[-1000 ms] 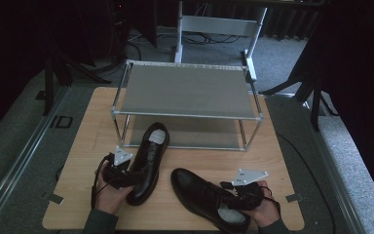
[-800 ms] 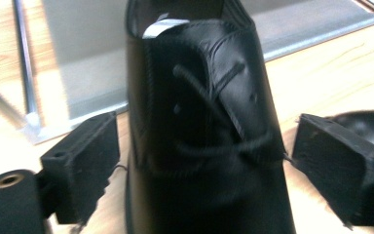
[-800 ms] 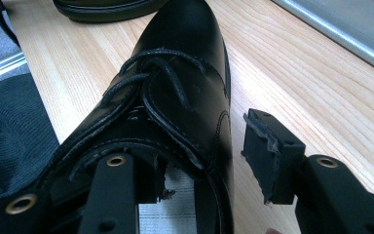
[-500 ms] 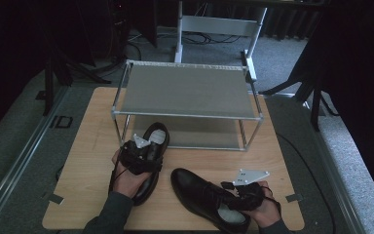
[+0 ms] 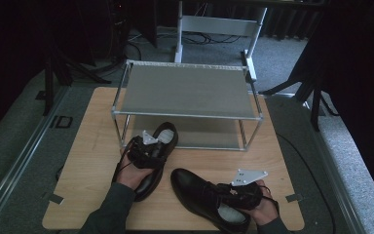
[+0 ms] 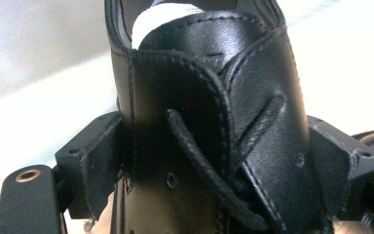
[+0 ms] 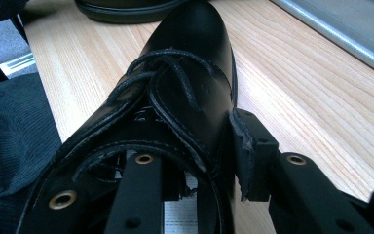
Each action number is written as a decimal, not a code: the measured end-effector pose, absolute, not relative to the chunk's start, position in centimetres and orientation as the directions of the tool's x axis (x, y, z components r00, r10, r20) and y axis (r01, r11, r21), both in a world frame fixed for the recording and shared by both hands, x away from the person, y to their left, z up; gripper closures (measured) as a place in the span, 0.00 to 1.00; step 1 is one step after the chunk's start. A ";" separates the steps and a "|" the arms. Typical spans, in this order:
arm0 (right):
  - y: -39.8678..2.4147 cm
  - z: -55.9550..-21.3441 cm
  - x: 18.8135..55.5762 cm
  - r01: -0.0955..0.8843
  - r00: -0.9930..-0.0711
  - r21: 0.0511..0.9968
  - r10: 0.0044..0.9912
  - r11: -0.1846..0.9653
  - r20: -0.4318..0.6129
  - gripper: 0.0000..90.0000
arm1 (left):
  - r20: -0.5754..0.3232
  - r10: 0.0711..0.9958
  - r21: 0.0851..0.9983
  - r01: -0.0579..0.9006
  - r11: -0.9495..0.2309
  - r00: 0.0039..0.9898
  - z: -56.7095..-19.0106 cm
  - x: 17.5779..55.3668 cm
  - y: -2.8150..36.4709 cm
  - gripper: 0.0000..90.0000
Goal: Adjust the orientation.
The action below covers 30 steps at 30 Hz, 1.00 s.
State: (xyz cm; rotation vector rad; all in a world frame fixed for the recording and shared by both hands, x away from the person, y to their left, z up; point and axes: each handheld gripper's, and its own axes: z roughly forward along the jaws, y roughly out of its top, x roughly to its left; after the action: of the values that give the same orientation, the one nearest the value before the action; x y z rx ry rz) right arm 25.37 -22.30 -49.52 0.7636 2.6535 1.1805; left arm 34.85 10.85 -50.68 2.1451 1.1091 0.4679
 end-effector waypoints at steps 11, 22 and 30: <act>-21.5 -49.4 25.1 0.356 -0.885 0.731 0.460 0.583 0.064 0.78 | 0.122 0.667 0.685 0.424 -0.593 0.735 -49.9 37.2 5.2 0.22; -21.9 -49.3 25.4 0.381 -0.885 0.708 0.456 0.594 0.094 0.62 | 0.022 0.716 0.693 0.506 -0.514 0.697 -50.2 37.6 6.7 0.12; -24.0 -47.0 24.2 0.369 -0.879 0.722 0.473 0.585 0.065 0.54 | -0.037 0.732 0.770 0.486 -0.413 0.681 -48.0 35.9 9.1 0.16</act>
State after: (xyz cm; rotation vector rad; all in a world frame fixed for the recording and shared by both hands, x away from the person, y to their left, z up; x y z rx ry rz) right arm 24.24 -24.03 -47.04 0.7147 2.6759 1.1717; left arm 35.89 9.11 -48.05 2.0932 0.9335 0.3919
